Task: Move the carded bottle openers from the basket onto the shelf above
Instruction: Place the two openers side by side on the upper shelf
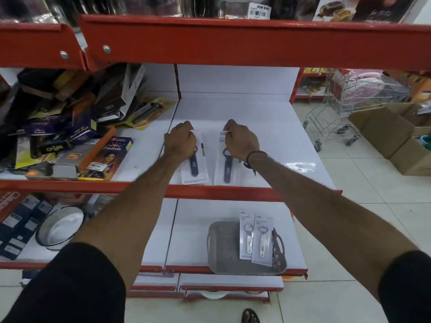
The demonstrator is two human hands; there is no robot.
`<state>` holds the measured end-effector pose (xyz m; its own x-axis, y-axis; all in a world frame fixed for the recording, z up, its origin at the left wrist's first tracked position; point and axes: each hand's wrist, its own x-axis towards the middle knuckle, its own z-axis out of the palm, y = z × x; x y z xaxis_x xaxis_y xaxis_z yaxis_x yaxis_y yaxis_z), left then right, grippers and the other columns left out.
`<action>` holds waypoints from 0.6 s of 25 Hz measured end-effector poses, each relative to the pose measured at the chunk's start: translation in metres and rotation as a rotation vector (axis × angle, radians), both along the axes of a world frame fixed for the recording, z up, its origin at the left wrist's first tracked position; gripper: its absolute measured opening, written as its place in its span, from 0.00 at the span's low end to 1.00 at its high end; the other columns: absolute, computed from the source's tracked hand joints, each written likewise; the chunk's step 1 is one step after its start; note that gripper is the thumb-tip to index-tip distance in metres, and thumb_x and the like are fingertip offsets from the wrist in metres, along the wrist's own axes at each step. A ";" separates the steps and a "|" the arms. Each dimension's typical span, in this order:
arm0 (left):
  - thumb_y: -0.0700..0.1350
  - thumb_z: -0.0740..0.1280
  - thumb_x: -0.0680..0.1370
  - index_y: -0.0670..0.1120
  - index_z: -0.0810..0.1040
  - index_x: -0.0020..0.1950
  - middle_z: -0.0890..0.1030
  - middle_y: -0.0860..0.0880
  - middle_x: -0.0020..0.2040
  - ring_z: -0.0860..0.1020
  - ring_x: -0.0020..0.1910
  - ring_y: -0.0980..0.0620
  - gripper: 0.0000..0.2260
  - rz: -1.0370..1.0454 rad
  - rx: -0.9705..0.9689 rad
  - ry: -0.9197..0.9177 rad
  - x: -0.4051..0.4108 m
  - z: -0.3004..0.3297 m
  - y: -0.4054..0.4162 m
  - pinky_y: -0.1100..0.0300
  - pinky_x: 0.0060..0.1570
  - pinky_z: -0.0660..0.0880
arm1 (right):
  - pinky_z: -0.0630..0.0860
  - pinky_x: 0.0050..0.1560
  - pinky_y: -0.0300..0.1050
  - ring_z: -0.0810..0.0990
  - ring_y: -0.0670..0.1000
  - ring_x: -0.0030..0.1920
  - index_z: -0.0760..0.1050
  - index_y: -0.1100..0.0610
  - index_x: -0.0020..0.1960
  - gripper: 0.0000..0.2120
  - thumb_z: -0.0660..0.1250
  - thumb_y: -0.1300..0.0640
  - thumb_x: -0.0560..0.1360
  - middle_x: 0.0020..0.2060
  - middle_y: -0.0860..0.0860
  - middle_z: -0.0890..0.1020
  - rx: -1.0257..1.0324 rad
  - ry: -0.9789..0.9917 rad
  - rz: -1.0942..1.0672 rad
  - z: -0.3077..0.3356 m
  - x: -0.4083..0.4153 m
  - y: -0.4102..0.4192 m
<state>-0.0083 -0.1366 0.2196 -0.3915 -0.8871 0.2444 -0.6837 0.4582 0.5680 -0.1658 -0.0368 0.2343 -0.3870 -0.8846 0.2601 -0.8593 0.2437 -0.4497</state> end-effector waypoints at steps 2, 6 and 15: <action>0.36 0.55 0.78 0.39 0.76 0.53 0.81 0.39 0.55 0.77 0.56 0.37 0.11 -0.012 -0.027 -0.017 -0.002 -0.003 -0.005 0.45 0.62 0.67 | 0.69 0.41 0.45 0.80 0.61 0.46 0.73 0.59 0.58 0.12 0.55 0.61 0.78 0.48 0.58 0.83 0.008 -0.023 0.008 -0.006 0.001 -0.004; 0.40 0.57 0.79 0.42 0.78 0.59 0.79 0.40 0.58 0.75 0.60 0.39 0.13 -0.102 -0.088 -0.189 -0.006 -0.013 0.002 0.44 0.61 0.66 | 0.69 0.41 0.46 0.80 0.61 0.45 0.73 0.59 0.56 0.11 0.55 0.62 0.78 0.47 0.57 0.83 0.023 0.006 0.039 -0.012 0.007 -0.003; 0.49 0.58 0.82 0.48 0.61 0.80 0.59 0.45 0.82 0.57 0.80 0.42 0.25 -0.088 -0.156 -0.517 0.020 -0.011 0.041 0.31 0.74 0.51 | 0.59 0.72 0.66 0.69 0.58 0.72 0.61 0.52 0.77 0.27 0.57 0.57 0.78 0.70 0.53 0.75 0.238 0.181 0.034 -0.009 0.023 0.031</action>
